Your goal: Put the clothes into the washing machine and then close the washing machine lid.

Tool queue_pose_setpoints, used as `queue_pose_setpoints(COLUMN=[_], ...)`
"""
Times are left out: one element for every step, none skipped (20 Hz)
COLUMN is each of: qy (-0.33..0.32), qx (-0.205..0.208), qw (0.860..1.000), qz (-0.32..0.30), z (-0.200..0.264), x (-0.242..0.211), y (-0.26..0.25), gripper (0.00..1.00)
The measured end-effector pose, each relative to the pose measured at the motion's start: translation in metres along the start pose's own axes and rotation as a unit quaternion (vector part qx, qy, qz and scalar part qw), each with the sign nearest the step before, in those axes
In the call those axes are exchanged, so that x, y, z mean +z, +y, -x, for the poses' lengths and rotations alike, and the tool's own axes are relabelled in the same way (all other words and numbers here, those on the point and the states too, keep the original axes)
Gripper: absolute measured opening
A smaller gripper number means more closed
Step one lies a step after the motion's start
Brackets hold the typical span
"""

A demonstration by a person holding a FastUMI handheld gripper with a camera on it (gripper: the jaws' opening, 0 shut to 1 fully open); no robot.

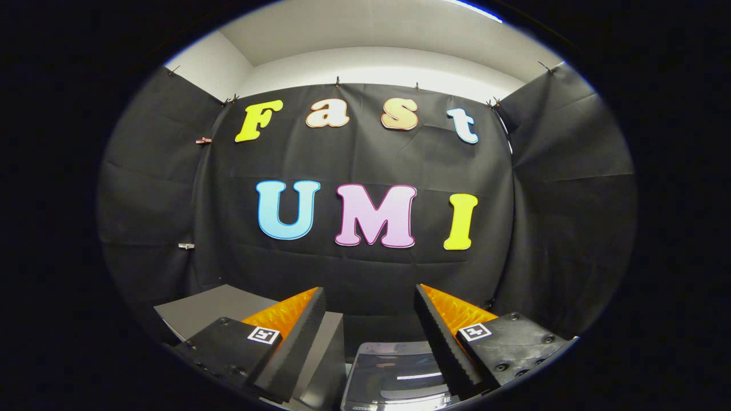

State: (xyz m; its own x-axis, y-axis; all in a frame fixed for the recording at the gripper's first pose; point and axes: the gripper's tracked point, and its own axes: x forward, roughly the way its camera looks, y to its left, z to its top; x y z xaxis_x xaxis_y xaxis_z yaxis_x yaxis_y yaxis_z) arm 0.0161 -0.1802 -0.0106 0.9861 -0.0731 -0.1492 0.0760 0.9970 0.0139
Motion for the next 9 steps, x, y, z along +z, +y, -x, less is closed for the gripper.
queue_pose_setpoints(qy=[0.007,0.012,0.016,0.021,0.024,0.019,0.011,0.001,-0.014], qx=[-0.001,-0.002,-0.002,0.002,0.01,0.016,0.024,0.036,0.045], qw=[1.0,1.0,1.0,1.0,1.0,1.0,1.0,0.999,0.999], qz=[0.003,0.007,0.009,0.01,0.012,0.014,0.012,0.008,0.003], z=[-0.001,-0.001,-0.002,-0.003,-0.005,-0.006,-0.008,-0.009,-0.012], x=[-0.003,-0.004,-0.005,-0.007,-0.007,-0.001,0.006,0.012,0.019], y=[-0.001,-0.002,-0.004,-0.003,0.0,0.001,0.001,0.004,0.004], gripper=[0.98,0.98,0.98,0.98,0.99,0.99,0.99,0.98,0.98])
